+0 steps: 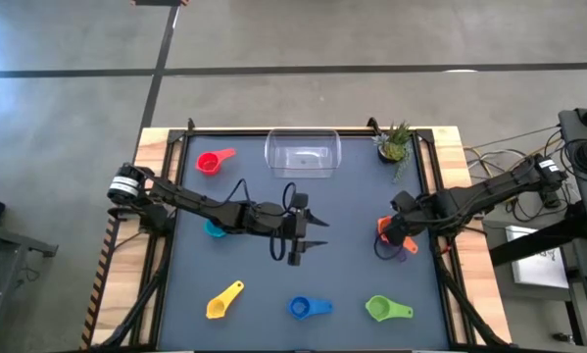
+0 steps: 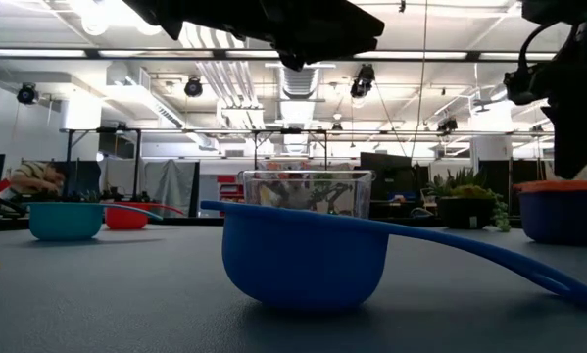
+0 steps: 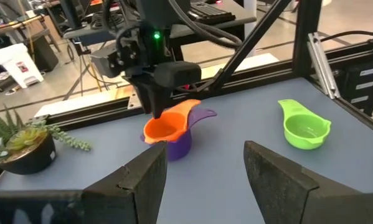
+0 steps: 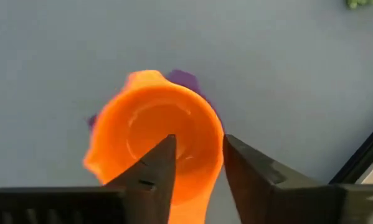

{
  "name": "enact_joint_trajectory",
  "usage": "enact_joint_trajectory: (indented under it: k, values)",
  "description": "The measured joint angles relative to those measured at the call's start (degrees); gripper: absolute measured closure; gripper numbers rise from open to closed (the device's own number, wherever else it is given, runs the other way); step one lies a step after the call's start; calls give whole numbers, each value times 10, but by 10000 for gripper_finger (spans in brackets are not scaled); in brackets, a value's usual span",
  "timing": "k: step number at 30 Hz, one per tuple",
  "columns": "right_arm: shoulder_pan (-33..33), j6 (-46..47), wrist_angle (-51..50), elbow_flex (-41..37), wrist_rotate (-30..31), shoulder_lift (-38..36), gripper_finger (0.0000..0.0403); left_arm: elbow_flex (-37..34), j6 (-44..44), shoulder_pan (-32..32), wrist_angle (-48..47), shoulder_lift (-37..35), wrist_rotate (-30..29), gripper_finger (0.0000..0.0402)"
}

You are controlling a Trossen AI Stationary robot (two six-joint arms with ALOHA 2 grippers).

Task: Nest measuring cups in basket
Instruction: Stack the orange measuring cup on top of the violet measuring cup, then move the stacked measuring cups to the center of the table

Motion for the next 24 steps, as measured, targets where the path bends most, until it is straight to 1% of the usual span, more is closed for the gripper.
enact_joint_trajectory:
  k: [4,8,10,14,24]
  values:
    - [0,4,0,20,0,0,238,0,0,0,0,0,4,208]
    - [0,13,-3,39,-1,0,221,0,0,0,-2,0,4,208]
    - [0,16,-18,39,-1,1,218,0,0,0,-3,0,4,208]
    - [0,52,-59,30,-12,9,218,0,0,0,-3,0,6,208]
    - [-1,68,-54,28,1,12,218,0,3,0,-5,0,6,208]
